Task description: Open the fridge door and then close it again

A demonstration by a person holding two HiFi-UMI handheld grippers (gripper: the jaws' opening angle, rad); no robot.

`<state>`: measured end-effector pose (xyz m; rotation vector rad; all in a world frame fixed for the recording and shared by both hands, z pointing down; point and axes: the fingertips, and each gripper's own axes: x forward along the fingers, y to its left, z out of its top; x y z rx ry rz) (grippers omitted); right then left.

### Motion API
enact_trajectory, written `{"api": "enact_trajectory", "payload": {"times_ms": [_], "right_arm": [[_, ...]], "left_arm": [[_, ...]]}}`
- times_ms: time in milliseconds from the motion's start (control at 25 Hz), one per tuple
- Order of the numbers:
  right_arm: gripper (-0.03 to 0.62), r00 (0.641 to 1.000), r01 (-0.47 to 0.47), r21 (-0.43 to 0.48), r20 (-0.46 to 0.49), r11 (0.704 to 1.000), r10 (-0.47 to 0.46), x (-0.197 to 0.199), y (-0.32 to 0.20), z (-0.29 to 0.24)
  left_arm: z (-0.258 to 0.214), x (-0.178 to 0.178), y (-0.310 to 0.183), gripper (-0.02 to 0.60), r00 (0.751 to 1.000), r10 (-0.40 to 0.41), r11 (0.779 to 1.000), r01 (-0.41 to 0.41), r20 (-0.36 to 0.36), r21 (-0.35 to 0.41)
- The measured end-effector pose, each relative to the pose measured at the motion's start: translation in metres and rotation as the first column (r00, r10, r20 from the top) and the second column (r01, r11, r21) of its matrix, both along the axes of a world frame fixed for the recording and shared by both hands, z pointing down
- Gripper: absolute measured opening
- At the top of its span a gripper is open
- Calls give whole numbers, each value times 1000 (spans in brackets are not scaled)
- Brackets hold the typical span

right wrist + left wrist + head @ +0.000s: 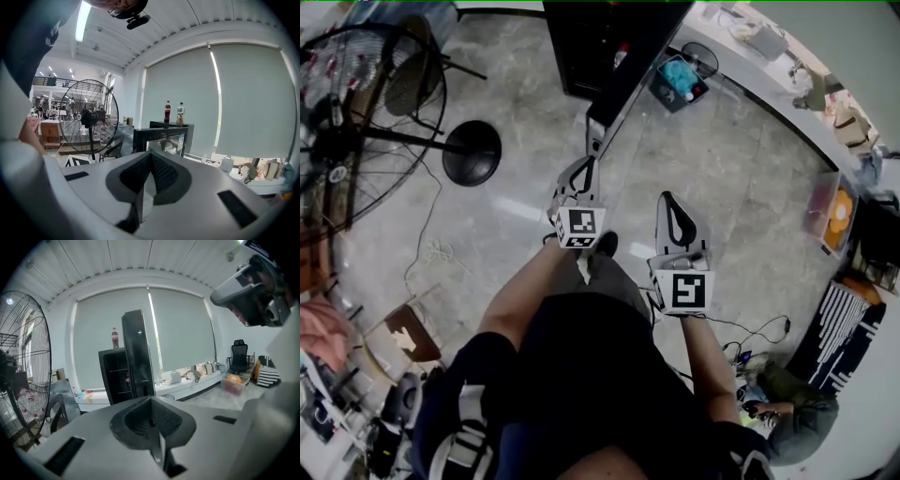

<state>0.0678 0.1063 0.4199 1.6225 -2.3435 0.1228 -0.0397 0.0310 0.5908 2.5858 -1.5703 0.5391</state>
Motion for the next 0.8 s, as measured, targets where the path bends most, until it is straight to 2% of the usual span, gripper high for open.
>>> {"api": "enact_trajectory", "payload": {"times_ms": [280, 800], "right_arm": [[26, 1000, 29, 12, -5, 1000, -29, -9, -12, -6], [146, 998, 58, 13, -20, 998, -58, -50, -47, 11]], "left_arm": [[-11, -21, 6, 25, 1000, -11, 1000, 11, -8, -8], [-37, -76, 12, 23, 999, -41, 999, 41, 4, 20]]}}
